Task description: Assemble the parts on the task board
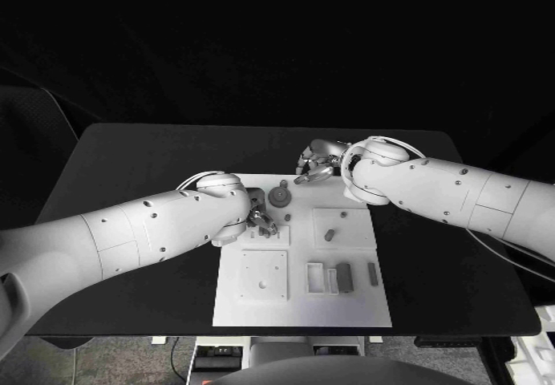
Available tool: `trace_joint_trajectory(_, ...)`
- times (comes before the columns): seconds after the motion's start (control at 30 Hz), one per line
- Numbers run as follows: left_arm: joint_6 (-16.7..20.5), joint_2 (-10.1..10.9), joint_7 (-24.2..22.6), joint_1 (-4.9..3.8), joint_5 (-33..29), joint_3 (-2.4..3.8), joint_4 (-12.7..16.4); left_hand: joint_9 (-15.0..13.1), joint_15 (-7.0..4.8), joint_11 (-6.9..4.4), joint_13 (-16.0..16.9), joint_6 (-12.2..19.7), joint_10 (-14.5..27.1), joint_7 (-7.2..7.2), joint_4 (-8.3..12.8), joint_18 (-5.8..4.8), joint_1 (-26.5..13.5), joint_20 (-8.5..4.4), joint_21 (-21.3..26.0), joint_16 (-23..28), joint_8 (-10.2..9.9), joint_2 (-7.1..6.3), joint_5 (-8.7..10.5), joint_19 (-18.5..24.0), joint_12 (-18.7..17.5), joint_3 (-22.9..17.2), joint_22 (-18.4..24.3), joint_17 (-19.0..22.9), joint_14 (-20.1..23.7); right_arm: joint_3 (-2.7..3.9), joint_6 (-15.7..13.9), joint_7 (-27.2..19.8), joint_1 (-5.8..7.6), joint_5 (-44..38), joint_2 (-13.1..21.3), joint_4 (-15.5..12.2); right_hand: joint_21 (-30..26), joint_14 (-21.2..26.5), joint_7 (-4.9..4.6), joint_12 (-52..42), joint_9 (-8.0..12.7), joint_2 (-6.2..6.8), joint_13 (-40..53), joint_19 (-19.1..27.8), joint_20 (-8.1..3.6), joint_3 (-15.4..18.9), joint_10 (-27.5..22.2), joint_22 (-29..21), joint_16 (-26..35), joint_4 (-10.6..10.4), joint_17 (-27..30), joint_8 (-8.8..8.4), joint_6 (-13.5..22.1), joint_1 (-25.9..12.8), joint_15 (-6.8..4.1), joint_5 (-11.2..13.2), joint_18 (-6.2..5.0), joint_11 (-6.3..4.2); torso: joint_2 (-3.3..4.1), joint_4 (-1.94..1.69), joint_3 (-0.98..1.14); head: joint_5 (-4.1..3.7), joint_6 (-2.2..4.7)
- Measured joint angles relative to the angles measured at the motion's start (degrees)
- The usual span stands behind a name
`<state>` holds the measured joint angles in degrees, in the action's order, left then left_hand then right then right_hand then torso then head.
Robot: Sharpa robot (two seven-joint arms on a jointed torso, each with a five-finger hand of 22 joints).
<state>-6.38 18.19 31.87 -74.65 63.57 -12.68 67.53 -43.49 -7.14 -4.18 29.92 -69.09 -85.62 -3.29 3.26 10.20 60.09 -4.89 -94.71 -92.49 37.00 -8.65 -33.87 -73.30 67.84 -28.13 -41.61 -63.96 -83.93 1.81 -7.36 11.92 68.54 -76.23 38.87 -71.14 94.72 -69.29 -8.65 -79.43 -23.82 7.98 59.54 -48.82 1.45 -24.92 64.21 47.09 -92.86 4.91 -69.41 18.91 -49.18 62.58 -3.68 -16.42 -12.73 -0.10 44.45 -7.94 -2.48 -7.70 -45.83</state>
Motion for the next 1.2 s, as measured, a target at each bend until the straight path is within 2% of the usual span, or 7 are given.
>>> trace_joint_trajectory(0.37,0.56,0.49,0.06,0.09,-1.66,-0.08,0.42,-0.01,0.01,0.00,0.00,0.00,0.00,0.00,-0.16,0.01,0.01,0.09,0.00,0.00,0.00,-0.01,0.11,0.09,0.00,-0.16,0.01,-0.39,-0.01,0.00,0.02,0.00,0.00,0.00,-0.10,0.05,0.00,0.21,-0.12,0.00,0.00,0.00,0.00,0.00,0.00,0.00,-0.01,0.00,0.00,0.00,0.00,0.00,0.12,0.00,-0.21,0.00,0.00,0.01,-0.02,-0.04,-0.07,-0.07,-0.09)
trace_joint_trajectory(1.2,0.85,0.55,0.07,0.11,-1.68,-0.10,0.49,-0.01,0.10,0.00,0.00,0.00,0.00,0.00,-0.16,0.02,0.01,0.10,0.00,-0.22,0.00,-0.01,-0.03,0.09,0.00,-0.16,0.02,-0.53,-0.09,0.00,0.09,0.01,-0.03,0.00,-0.20,0.14,0.00,0.10,-0.14,0.00,-0.01,0.00,-0.05,0.00,0.00,0.00,-0.03,0.01,0.00,0.00,0.03,0.00,0.14,0.00,-0.10,0.00,0.00,0.03,-0.02,0.01,0.00,0.13,-0.03)
